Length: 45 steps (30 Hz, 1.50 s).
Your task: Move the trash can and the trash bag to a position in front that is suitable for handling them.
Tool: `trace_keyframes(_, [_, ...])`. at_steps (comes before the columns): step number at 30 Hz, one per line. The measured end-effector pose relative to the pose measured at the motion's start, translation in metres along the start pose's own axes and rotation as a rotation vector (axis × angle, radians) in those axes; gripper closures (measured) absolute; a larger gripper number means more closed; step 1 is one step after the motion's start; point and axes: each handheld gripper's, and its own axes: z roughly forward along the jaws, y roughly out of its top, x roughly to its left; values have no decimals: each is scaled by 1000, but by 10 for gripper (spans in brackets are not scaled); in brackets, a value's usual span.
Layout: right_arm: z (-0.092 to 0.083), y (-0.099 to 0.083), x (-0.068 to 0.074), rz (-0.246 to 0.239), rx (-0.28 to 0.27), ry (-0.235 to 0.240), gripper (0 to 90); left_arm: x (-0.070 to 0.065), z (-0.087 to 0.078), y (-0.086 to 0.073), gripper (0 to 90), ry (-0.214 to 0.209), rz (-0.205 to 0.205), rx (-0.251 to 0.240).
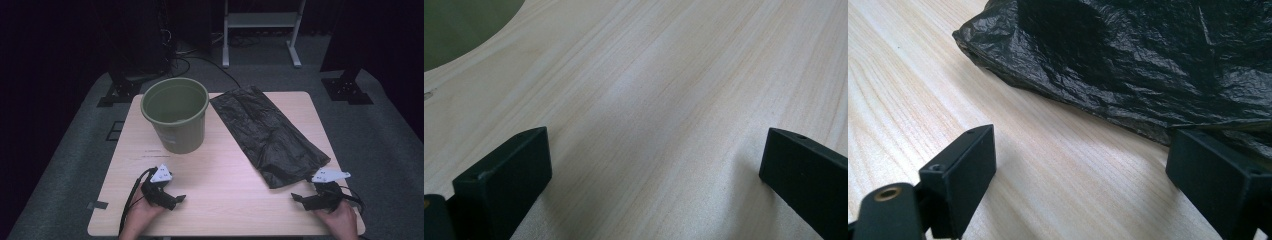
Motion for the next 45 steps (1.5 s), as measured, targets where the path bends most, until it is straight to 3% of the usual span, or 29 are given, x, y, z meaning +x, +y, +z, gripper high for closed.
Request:
trace_keyframes(9, [0,0,0,0,0,0,110,-1,-1,1,0,6,-7,10])
trace_keyframes(15, [0,0,0,1,0,0,110,0,-6,2,0,1,-42,-8])
trace_keyframes(27, [0,0,0,0,0,1,109,6,-25,15,0,11,-68,-41])
trace_keyframes(30, [0,0,0,0,0,1,110,10,-34,20,0,18,-91,-63])
trace_keyframes(45, [0,0,0,0,0,1,109,20,-58,36,0,33,-117,-76])
